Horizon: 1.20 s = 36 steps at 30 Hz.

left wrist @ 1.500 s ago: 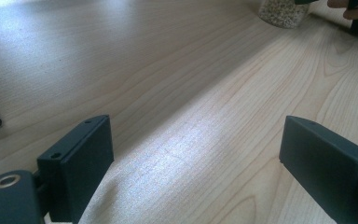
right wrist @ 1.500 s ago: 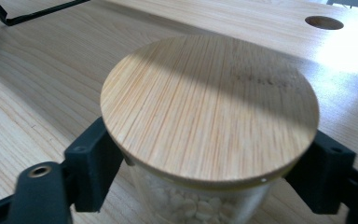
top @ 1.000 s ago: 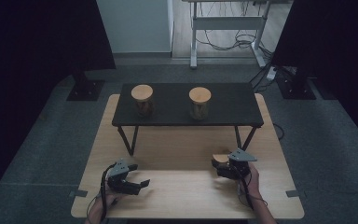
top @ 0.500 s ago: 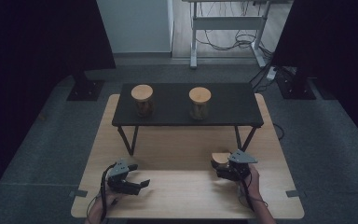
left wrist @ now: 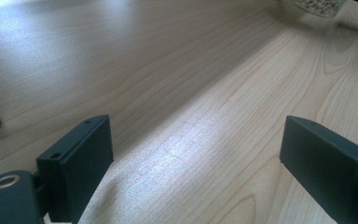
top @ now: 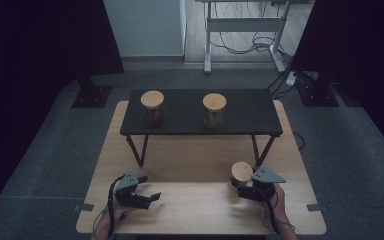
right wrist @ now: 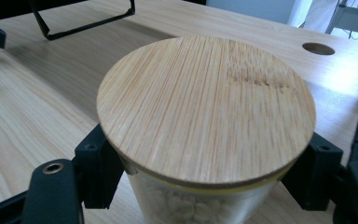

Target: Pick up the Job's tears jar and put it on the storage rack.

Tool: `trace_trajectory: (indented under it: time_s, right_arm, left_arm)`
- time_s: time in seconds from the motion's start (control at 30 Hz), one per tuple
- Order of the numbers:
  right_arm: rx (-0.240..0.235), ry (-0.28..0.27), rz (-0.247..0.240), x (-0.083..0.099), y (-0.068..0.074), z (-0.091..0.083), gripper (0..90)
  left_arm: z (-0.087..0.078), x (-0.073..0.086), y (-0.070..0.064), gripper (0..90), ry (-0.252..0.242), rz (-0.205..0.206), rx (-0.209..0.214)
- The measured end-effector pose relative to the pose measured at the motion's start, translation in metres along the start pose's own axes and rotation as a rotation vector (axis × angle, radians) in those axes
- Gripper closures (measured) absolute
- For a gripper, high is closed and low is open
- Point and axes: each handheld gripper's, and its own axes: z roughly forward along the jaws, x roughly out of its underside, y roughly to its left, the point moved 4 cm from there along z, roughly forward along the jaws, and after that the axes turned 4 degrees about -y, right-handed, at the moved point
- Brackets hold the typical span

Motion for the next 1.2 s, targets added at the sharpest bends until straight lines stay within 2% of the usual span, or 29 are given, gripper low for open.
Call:
trace_trajectory:
  time_s: [0.23, 0.73, 0.93, 1.2]
  right_arm:
    - [-0.004, -0.001, -0.005, 0.001, 0.0, -0.009, 24.9]
    - [-0.023, -0.01, -0.022, -0.003, 0.006, -0.013, 24.9]
    - [-0.042, -0.028, 0.015, -0.007, 0.007, -0.015, 24.9]
    - [-0.043, -0.038, 0.007, -0.011, 0.009, -0.018, 24.9]
  left_arm:
    - [0.0, 0.0, 0.0, 9.0, 0.003, 0.001, 0.0]
    - [0.0, 0.0, 0.0, 8.9, 0.005, 0.002, 0.0]
    - [0.0, 0.0, 0.0, 8.9, 0.005, 0.002, 0.001]
    - [0.0, 0.0, 0.0, 8.9, 0.005, 0.002, 0.002]
